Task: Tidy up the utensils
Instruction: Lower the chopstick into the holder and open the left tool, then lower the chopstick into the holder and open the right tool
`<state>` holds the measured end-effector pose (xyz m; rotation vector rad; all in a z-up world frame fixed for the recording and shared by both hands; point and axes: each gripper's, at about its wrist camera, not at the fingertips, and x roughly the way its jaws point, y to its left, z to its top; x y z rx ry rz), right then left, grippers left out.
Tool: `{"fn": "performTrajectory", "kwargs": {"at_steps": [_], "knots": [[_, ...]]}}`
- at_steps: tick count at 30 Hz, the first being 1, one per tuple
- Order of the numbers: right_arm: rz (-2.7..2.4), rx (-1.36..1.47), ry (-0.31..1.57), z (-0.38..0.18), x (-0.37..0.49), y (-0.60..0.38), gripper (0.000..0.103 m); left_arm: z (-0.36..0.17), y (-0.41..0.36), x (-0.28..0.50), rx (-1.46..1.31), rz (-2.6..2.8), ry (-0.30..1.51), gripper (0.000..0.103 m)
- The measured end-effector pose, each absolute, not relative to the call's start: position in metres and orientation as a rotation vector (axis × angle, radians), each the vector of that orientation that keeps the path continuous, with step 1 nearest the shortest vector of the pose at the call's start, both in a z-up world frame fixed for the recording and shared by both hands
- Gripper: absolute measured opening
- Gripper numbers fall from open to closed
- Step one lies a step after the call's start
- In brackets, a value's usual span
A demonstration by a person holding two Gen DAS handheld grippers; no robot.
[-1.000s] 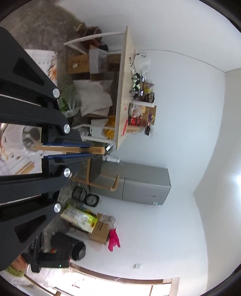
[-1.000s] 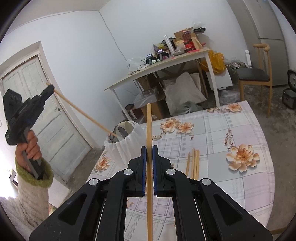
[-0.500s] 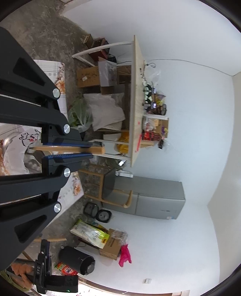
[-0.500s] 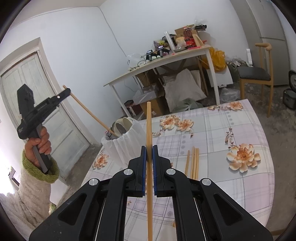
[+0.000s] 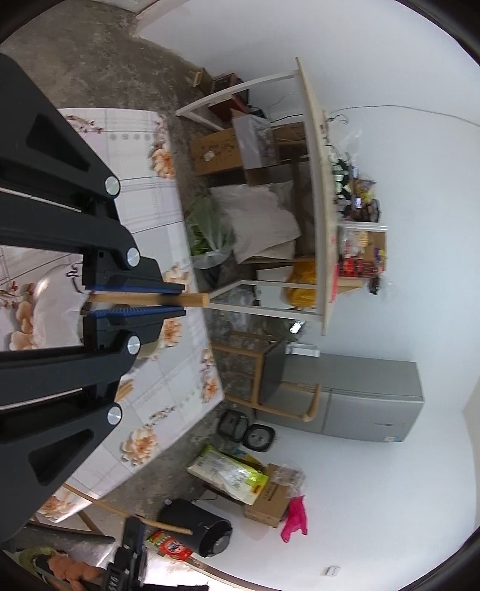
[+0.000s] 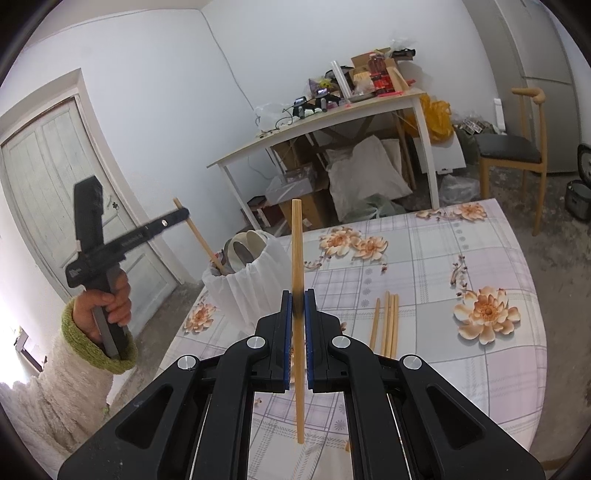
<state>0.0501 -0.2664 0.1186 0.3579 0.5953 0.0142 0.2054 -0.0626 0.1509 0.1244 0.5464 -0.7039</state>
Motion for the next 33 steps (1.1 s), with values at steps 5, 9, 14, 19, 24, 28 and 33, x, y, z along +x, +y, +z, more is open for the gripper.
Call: {"fn": "performTrajectory", "kwargs": {"at_steps": [5,9,14,19,24,28,33], "knots": [[0.023,0.349,0.578,0.126,0.052,-0.265,0.004,0.140,-0.061,0.206,0.113,-0.710,0.599,0.021],[0.032,0.327,0.550,0.138,0.056,-0.261,0.004,0.141,-0.056,0.202,0.092,-0.717,0.592,0.043],[0.056,0.308,0.479,0.167,0.063,-0.260,0.004,0.143,-0.045,0.189,0.060,-0.727,0.563,0.051],[0.091,0.287,0.376,0.205,0.073,-0.258,0.004,0.142,-0.025,0.180,-0.025,-0.729,0.538,0.053],[0.141,0.299,0.296,0.238,0.093,-0.258,0.004,0.136,-0.006,0.166,-0.089,-0.729,0.514,0.053],[0.159,0.298,0.271,0.244,0.112,-0.250,0.004,0.125,0.009,0.157,-0.120,-0.724,0.503,0.053],[0.140,0.270,0.296,0.228,0.145,-0.239,0.004,0.113,0.019,0.148,-0.134,-0.729,0.516,0.053]]}}
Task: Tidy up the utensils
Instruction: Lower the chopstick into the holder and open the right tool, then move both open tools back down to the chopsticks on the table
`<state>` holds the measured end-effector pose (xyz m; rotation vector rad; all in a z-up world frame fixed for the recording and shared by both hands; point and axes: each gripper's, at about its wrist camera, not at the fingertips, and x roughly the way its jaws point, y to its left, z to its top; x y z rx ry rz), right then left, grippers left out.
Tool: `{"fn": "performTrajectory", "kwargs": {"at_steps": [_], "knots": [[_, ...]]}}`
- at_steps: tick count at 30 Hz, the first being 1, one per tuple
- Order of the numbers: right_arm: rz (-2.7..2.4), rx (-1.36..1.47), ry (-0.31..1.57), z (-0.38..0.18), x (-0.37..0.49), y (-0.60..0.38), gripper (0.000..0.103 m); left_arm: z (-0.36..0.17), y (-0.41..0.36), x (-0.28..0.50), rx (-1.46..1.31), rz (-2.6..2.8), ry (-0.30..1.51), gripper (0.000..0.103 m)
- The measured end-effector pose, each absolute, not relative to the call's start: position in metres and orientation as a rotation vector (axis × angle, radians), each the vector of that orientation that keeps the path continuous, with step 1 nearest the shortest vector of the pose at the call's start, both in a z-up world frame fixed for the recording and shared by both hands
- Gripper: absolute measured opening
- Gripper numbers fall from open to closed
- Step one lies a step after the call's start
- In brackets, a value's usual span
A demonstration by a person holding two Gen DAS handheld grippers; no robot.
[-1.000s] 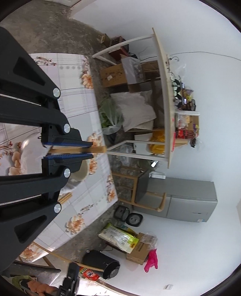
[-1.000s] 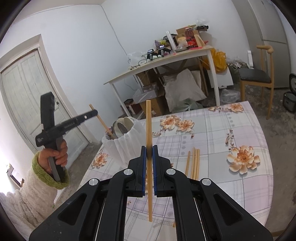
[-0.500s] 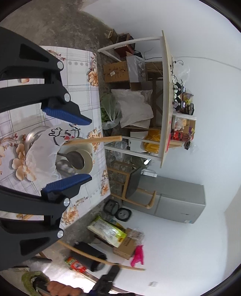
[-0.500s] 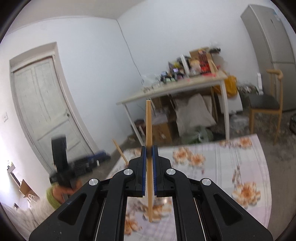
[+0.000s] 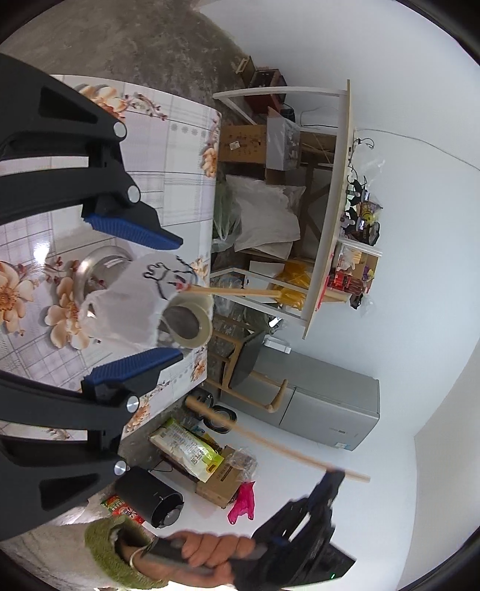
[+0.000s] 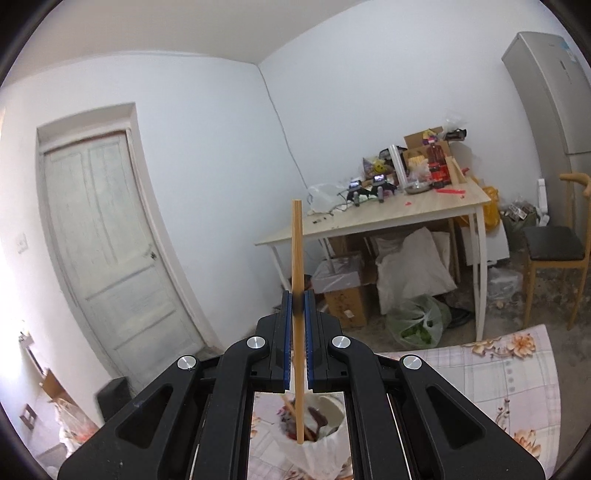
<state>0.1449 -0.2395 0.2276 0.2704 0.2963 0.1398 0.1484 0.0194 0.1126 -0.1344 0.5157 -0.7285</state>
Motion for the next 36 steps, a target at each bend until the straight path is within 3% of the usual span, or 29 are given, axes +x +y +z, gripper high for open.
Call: {"fn": "performTrajectory", "kwargs": {"at_steps": [15,22,24,26,27,36], "knots": [[0.107,0.236,0.444,0.172,0.200,-0.224,0.004,0.098,0.032,0.146,-0.147,-0.732,0.513,0.054],[0.143,0.196,0.615,0.134,0.214,-0.207,0.007,0.091,0.031,0.148,-0.156,-0.730,0.536,0.055],[0.137,0.186,0.652,0.125,0.213,-0.206,0.013,0.088,0.031,0.147,-0.158,-0.729,0.545,0.058],[0.138,0.195,0.656,0.124,0.209,-0.206,0.031,0.086,0.031,0.145,-0.159,-0.730,0.549,0.058],[0.139,0.202,0.651,0.125,0.204,-0.207,0.034,0.085,0.031,0.144,-0.159,-0.732,0.551,0.058],[0.051,0.261,0.600,0.126,0.137,-0.247,0.042,0.076,0.022,0.133,-0.160,-0.760,0.585,0.060]]}}
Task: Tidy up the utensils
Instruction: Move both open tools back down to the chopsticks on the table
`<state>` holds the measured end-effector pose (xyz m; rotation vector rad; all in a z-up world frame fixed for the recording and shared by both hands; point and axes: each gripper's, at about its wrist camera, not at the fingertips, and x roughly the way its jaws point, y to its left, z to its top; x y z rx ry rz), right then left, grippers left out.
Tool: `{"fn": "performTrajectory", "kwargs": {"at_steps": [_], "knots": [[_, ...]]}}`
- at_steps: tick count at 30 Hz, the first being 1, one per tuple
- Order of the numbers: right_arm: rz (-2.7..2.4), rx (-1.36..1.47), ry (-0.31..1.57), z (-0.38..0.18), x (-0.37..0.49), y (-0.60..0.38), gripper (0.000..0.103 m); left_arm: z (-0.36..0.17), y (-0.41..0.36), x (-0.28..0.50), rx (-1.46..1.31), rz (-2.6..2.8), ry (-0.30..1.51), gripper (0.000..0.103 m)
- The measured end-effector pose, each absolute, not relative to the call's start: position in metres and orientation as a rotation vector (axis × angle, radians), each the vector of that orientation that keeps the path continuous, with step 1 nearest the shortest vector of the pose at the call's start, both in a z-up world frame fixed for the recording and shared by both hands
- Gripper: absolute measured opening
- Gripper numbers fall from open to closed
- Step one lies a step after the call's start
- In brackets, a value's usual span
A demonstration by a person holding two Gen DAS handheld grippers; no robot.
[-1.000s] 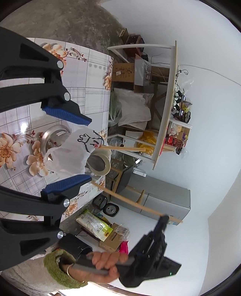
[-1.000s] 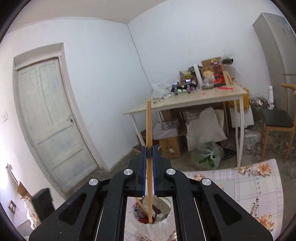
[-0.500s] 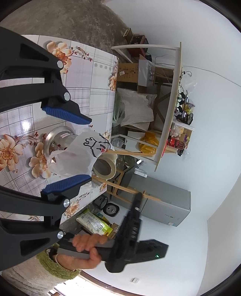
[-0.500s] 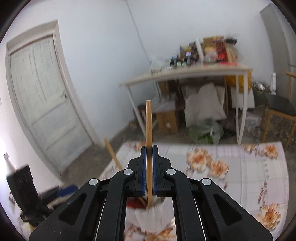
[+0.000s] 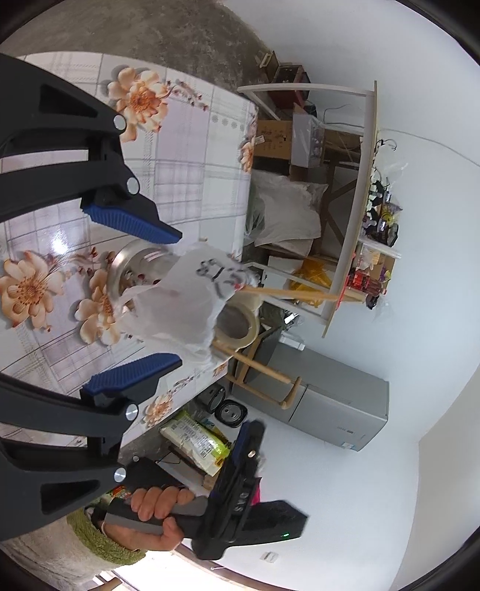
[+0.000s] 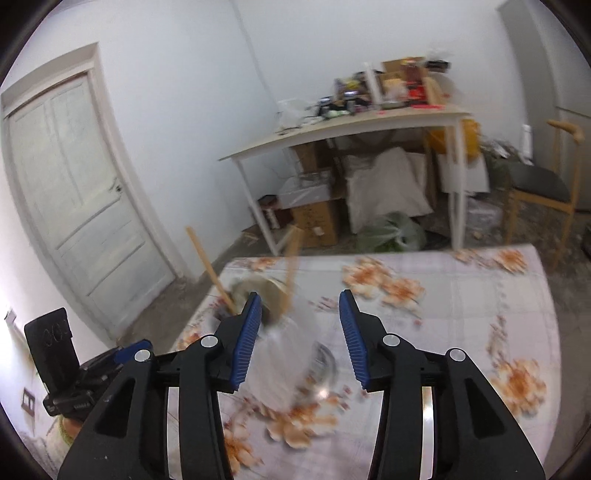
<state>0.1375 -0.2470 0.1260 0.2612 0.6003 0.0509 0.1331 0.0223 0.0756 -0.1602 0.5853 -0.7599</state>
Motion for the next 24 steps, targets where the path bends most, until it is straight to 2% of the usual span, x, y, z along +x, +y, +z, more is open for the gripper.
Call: {"fn": "performTrajectory", "kwargs": {"at_steps": [4,7,11,24], "knots": [[-0.049,0.330,0.703,0.078,0.106,-0.276,0.041,0.060,0.010,0.125,-0.141,-0.796,0.645,0.061],[-0.124,0.389,0.810,0.031,0.087,-0.293,0.027,0.044,-0.004,0.118,-0.108,-0.819,0.700,0.061],[-0.175,0.455,0.894,-0.013,0.067,-0.303,0.017,0.021,-0.028,0.111,-0.048,-0.829,0.785,0.061],[-0.126,0.443,0.932,-0.039,0.066,-0.304,0.010,-0.019,-0.104,0.109,0.031,-0.839,0.941,0.061]]}}
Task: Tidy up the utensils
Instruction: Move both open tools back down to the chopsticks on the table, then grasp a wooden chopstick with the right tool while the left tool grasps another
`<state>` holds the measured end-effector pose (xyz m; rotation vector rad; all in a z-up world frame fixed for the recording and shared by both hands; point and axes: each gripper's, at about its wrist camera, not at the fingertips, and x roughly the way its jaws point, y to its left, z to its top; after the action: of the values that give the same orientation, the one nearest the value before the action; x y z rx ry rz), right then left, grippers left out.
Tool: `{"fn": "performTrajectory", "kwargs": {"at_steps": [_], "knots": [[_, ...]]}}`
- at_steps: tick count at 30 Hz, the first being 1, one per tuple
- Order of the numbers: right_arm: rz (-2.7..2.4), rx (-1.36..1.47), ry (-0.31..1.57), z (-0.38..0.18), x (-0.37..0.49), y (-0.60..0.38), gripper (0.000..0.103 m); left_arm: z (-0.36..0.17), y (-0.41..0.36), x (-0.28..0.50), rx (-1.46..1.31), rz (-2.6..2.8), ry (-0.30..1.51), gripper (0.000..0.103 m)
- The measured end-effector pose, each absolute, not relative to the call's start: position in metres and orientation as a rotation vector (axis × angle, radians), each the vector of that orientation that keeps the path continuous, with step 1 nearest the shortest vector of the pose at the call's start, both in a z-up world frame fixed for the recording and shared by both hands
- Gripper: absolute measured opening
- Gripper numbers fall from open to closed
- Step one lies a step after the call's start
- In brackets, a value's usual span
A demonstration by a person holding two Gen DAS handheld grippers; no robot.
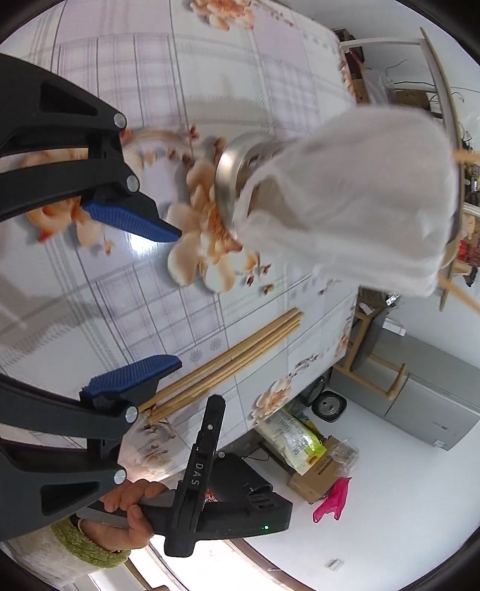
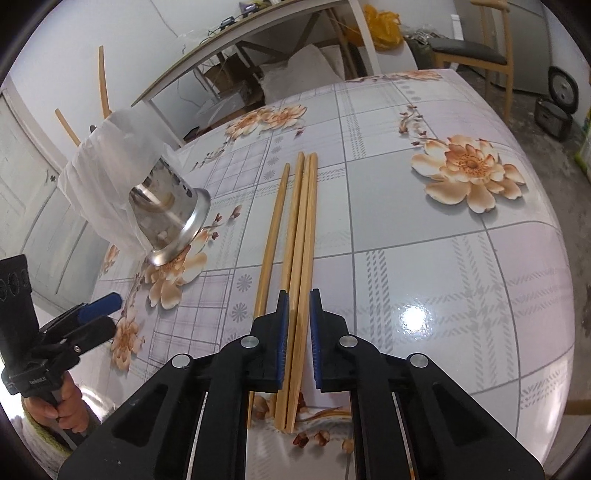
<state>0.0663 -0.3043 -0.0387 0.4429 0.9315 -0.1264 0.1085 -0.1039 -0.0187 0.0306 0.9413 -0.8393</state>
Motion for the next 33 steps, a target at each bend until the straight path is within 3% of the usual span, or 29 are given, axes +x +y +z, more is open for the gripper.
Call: {"fn": "performTrajectory", "kwargs": {"at_steps": [8,25,33], "knots": [[-0.115,0.401,0.939,-0.047,0.070,-0.303,0.007,-0.022,-0.135,0.107,0.081,-0.857,0.946,0.060],[-0.201,0.371,0.924,-0.048,0.064,-0.308,0.004,-0.034,-0.200,0.112,0.148,-0.905,1.002,0.038],[-0.231,0.442,0.888,-0.050,0.047,-0.317,0.004,-0.043,-0.236,0.113,0.258,-0.890,1.002,0.038]]}}
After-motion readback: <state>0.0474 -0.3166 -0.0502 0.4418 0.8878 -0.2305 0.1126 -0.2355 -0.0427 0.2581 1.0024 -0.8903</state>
